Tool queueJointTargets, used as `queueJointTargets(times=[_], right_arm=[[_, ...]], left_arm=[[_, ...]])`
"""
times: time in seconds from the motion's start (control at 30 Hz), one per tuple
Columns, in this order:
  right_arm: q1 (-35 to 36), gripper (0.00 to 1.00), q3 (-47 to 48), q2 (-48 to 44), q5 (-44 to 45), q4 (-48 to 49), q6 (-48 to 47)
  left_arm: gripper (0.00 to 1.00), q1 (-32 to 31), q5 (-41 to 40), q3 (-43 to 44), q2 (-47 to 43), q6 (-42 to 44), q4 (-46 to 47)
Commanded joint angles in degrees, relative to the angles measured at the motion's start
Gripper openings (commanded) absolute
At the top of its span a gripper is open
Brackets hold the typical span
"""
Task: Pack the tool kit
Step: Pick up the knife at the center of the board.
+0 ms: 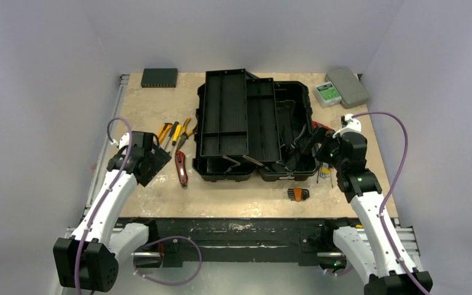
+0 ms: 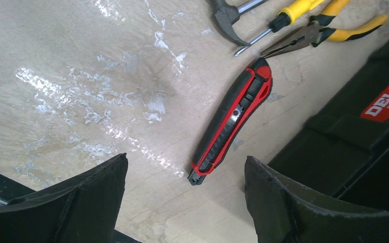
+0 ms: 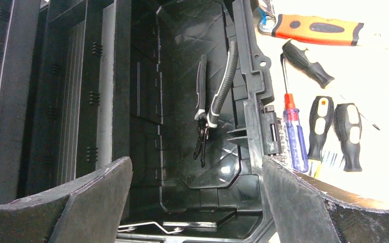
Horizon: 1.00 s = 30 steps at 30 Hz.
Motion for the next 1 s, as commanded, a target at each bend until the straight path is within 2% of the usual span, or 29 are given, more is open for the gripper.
queueJointTargets(times=[0.0,0.27,0.6,0.97], right_arm=[[-0.2,0.99,-3.2,-2.5,1.4,6.3,0.4],[-0.2,0.99,-10.3,-6.3,2.0,13.8,0.9],[-0.2,0.99,-22.5,-14.3,0.2,26.2,1.9],[-0.1,0.99,-26.3,-17.9,-0.8,27.9,1.6]], left_arm=[[0.82,0.7,-0.5,-1.8,0.4,-2.3,2.6],[0.78,0.7,0.2,-3.5,2.9,-1.1,6.0],[0.72,0.8,-0.6,-3.2,10.3,-1.0,7.6],[0.68,0.7,-0.2,-3.3,15.0,1.7,11.5]])
